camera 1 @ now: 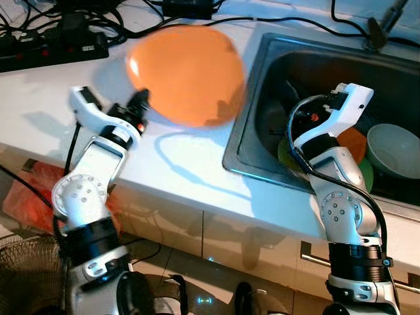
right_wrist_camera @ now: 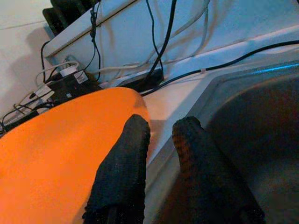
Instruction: Kitchen organization
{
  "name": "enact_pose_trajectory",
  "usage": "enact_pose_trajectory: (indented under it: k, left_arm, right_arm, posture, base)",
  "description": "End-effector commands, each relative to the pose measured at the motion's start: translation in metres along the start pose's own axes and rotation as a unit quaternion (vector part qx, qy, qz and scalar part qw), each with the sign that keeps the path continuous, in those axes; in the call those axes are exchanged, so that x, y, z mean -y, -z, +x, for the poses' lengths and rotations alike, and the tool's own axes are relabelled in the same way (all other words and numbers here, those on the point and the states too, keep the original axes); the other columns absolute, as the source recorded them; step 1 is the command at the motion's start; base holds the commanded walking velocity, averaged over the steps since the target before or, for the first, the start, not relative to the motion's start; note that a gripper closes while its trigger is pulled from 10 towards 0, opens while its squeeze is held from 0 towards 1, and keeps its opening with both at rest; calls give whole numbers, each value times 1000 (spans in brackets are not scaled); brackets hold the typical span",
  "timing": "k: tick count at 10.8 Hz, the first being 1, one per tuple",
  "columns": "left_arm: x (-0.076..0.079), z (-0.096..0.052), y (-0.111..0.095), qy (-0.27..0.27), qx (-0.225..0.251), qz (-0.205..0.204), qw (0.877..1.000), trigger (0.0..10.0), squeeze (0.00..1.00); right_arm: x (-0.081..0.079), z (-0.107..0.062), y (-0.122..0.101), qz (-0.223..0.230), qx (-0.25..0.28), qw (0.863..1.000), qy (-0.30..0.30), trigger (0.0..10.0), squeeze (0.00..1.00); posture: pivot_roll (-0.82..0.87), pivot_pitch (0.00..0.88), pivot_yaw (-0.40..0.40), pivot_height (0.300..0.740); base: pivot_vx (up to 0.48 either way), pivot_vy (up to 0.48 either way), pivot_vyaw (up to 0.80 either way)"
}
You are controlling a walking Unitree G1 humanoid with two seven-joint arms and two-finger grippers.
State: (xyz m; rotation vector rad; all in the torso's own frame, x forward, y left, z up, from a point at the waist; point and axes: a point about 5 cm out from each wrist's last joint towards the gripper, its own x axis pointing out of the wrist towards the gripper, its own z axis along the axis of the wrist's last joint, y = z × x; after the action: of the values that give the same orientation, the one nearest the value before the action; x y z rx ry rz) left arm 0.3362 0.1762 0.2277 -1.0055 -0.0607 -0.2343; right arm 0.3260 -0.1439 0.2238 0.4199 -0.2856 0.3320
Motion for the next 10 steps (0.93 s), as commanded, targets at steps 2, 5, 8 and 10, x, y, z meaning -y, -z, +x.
enact_pose_trajectory:
  k: [2, 5, 8, 10]
  left_arm:
    - [15, -1, -5, 48, 24, -2, 999, 10000, 0]
    - [40, 5, -10, 125, 45, -5, 991, 10000, 0]
    - [70, 8, -5, 218, 22, 20, 975, 10000, 0]
    - [69, 9, -3, 223, 9, 33, 974, 10000, 0]
  right_arm:
    - [3, 1, -4, -1, 9, 1000, 9, 10000, 0]
    - [6, 3, -9, 10, 20, 1000, 13, 10000, 0]
    - [6, 6, -14, 32, 33, 999, 10, 10000, 0]
    - [9, 4, -17, 45, 40, 998, 10, 10000, 690]
  posture:
    - [149, 201, 4, 740]
    - [145, 186, 3, 740]
    - [139, 176, 12, 740]
    - [134, 170, 16, 740]
  base:
    - [0, 0, 0]
    - [0, 0, 0]
    - [0, 0, 0]
    - [0, 0, 0]
